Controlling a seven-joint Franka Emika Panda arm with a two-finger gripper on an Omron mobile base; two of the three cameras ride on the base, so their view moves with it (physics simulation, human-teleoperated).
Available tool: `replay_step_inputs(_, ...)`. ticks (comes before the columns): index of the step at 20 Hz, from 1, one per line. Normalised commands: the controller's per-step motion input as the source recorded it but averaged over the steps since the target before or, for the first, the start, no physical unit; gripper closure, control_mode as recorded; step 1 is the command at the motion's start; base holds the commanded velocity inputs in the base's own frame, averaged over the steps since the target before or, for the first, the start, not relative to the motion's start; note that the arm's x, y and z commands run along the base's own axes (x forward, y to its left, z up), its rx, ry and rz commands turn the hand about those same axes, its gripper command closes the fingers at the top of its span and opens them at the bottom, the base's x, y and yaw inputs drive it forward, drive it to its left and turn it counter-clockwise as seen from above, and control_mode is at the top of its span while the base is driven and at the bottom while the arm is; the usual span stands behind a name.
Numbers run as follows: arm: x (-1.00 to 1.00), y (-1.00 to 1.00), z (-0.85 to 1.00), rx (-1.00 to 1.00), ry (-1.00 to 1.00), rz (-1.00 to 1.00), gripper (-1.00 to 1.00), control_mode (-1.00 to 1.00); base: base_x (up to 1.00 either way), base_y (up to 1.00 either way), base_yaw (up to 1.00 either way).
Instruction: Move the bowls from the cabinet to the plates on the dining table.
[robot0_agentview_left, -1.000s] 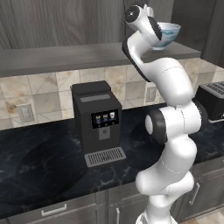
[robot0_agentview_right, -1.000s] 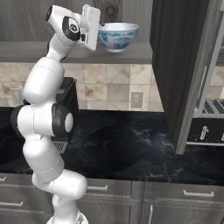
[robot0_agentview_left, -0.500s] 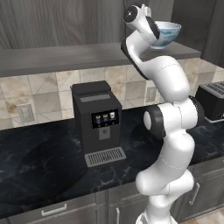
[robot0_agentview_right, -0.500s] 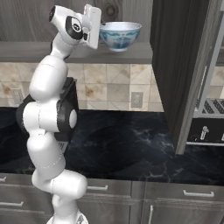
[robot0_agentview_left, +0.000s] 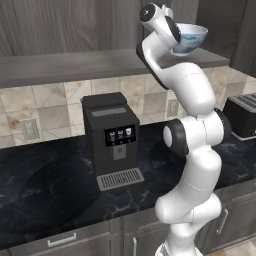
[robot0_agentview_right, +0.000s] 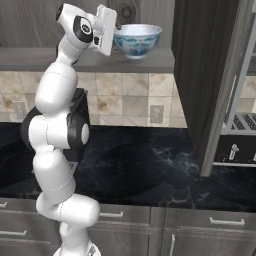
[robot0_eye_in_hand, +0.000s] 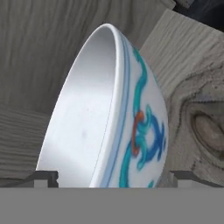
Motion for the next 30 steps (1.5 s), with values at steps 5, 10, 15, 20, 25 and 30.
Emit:
replay_step_inputs(5, -0.01, -0.17, -0.24, 0.03, 0.03, -0.04, -1.00, -1.00, 0.00, 0.00, 0.00)
replay_step_inputs(10, -0.14, -0.15, -0.34, 0.03, 0.01, -0.04, -1.00, -1.00, 0.00, 0.00, 0.00)
replay_step_inputs(15, -0.22, -0.07, -0.43, 0.02, 0.00, -0.04, -1.00, -1.00, 0.00, 0.00, 0.00)
replay_step_inputs(20, -0.16, -0.11, -0.40, 0.03, 0.00, -0.04, 1.00, -1.00, 0.00, 0.00, 0.00)
replay_step_inputs(25, -0.14, -0.20, -0.35, 0.04, 0.00, -0.02, 1.00, -1.00, 0.00, 0.00, 0.00)
replay_step_inputs(30, -0.11, -0.20, -0.33, 0.04, 0.00, -0.01, 1.00, -1.00, 0.00, 0.00, 0.00)
